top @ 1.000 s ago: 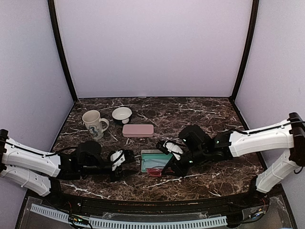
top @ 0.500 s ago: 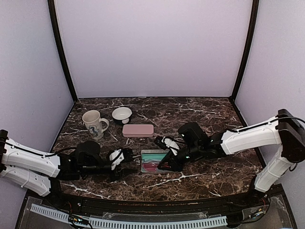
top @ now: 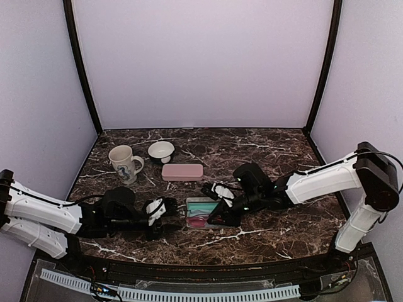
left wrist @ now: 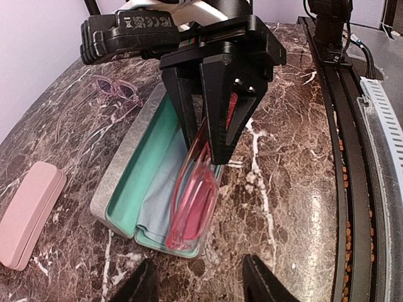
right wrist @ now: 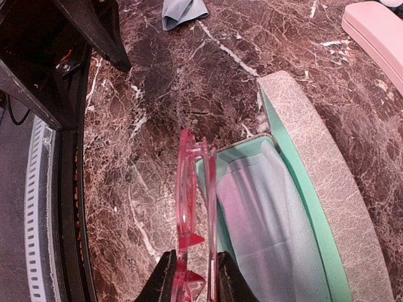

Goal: Organize the sunglasses
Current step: Place the sunglasses in the sunglasses case.

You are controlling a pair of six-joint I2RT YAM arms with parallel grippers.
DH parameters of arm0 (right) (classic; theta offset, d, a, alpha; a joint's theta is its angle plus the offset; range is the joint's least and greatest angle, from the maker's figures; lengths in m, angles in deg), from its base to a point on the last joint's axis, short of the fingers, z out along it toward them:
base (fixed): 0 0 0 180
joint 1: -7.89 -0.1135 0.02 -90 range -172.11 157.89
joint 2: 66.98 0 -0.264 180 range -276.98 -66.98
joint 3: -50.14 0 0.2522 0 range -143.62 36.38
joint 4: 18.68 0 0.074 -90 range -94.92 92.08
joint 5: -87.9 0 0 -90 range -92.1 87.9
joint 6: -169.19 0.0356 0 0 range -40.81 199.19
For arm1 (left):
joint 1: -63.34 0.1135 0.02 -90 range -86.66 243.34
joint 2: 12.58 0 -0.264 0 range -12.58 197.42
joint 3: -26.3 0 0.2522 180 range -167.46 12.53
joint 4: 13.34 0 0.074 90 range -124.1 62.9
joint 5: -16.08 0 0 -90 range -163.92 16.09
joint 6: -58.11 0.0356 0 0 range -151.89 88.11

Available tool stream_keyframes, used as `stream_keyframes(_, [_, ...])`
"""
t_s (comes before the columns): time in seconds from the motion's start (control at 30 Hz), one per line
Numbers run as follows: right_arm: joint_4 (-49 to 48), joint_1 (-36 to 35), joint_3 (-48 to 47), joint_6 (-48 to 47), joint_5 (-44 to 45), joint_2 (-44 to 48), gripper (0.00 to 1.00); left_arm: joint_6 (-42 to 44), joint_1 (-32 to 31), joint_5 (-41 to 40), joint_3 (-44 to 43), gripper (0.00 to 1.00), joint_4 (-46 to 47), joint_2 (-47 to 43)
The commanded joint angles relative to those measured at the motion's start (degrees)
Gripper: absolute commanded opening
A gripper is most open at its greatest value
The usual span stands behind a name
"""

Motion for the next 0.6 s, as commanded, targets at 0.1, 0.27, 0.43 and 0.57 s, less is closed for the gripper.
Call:
stream_keyframes(0.1, [-4.2,0.9,0.5,-2.4,-0.4,-0.1,0.20,-0.3,0.3,1.1,-1.3,0.47,0.7,0.2])
stream_keyframes(0.27, [-6.2,1.3,1.7,-2.3,-0.5,-0.2,0.19,-0.4,0.3,1.4,-1.4,0.47,0.5,0.6])
stream_keyframes(0.43, [-6.6,1.5,1.8,-2.3,-0.5,-0.5,0.19,-0.4,0.3,1.5,-1.6,0.47,0.3,0.9])
stream_keyframes(0.57, [-6.8,2.0,1.9,-2.3,-0.5,-1.0,0.19,-0.4,0.3,1.8,-1.8,0.47,0.2,1.2])
